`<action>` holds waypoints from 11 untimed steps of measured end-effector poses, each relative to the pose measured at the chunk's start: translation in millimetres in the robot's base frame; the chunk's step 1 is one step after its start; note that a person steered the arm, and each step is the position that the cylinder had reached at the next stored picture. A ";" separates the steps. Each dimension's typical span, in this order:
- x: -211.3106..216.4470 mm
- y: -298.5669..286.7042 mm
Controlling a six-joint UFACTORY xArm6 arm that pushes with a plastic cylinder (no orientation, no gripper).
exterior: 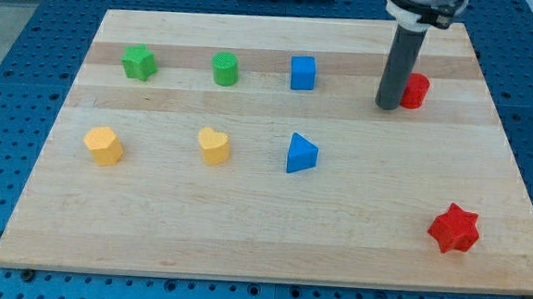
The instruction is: Move the red circle to the top right of the red star
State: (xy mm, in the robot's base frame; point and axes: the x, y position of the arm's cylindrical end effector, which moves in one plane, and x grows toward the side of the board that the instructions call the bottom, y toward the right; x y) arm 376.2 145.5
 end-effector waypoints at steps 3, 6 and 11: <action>-71.0 15.0; -8.6 15.5; 57.4 60.4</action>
